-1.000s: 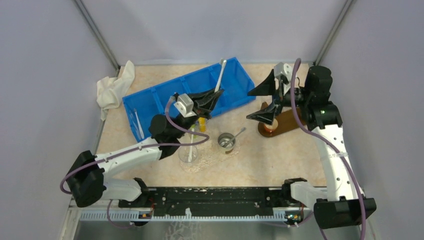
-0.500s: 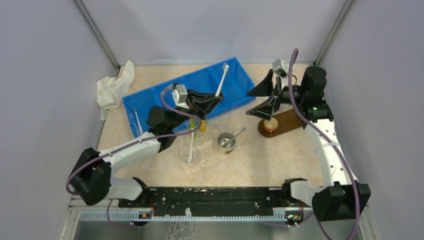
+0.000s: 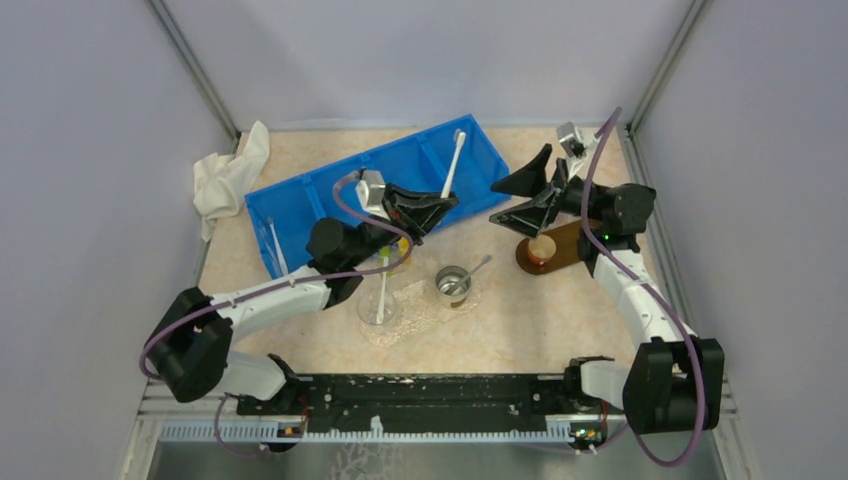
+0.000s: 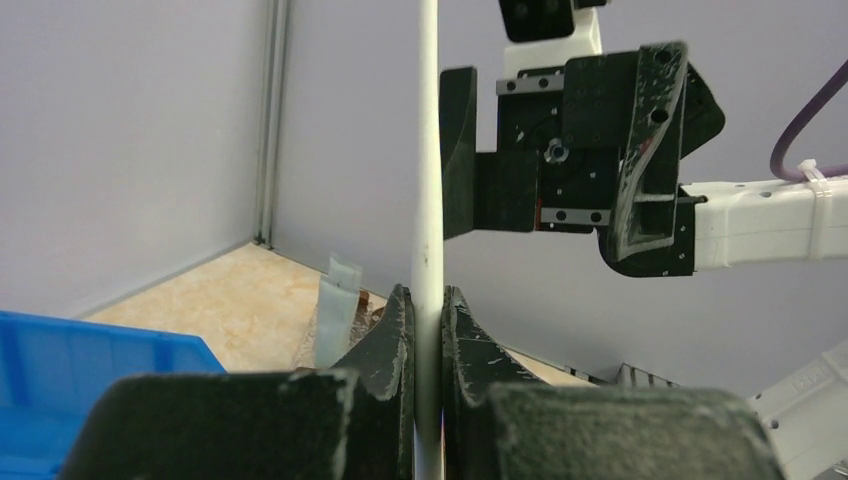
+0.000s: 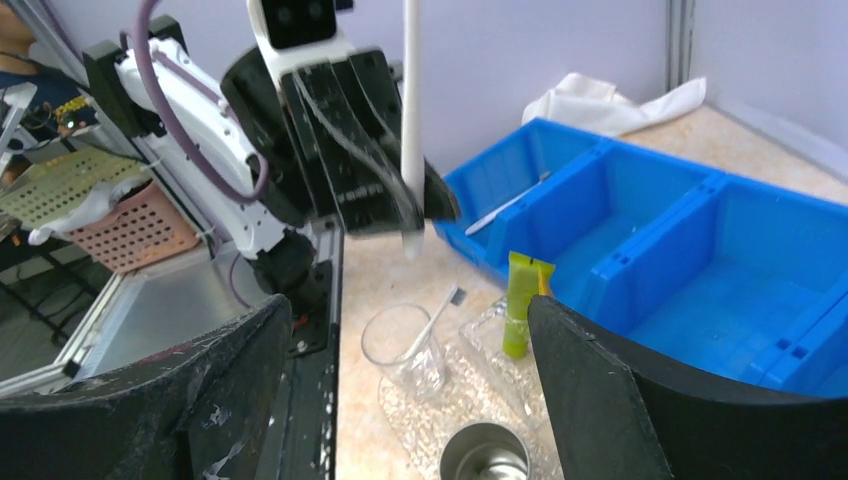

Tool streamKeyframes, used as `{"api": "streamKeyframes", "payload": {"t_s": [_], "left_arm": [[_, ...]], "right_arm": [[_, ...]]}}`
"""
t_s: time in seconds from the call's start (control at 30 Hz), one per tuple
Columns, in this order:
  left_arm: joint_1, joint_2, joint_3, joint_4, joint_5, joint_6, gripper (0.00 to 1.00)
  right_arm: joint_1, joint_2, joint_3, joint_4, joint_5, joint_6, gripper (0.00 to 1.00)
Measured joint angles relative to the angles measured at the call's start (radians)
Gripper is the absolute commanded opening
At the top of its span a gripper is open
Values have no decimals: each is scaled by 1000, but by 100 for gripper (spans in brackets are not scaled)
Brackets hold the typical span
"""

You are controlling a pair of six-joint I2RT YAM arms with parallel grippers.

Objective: Prepare toiletry sets of a toothbrush and toothpaste on the tray
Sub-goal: Place the toothbrush in the cup.

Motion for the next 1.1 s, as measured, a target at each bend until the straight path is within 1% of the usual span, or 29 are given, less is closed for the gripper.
{"api": "streamKeyframes", "payload": {"t_s": [0.1,0.3,0.53,0.67,0.77,0.9,0.93,0.97,1.0,1.03,1.1], "left_arm": [[-19,40,11,-1,-10,-8,0],[-48,80,25,-1,-13,-19,0],[-86,136,83,2,10,-43,0],[-113,168,118,-20,31,-44,0],[-128,187,140,-27,52,-44,0],[-142,201,159,-44,70,-37,0],[-143,204,160,-51,67,-36,0],[-142,206,160,-55,68,-34,0],[-142,208,160,-55,71,-30,0],[-142,208,161,-56,73,-29,8],[-143,208,161,-55,78,-25,32]], "right_arm": [[0,0,-9,57,37,32,83],[15,2,-45,50,105,31,80],[30,10,-54,114,128,56,70],[32,10,-54,159,127,73,61],[31,10,-53,180,122,84,45],[31,10,-53,192,110,93,11],[31,9,-52,196,103,99,4],[28,8,-51,200,98,100,0],[26,8,-51,206,92,111,0],[23,8,-51,212,84,119,0],[18,8,-51,232,72,136,0]]}}
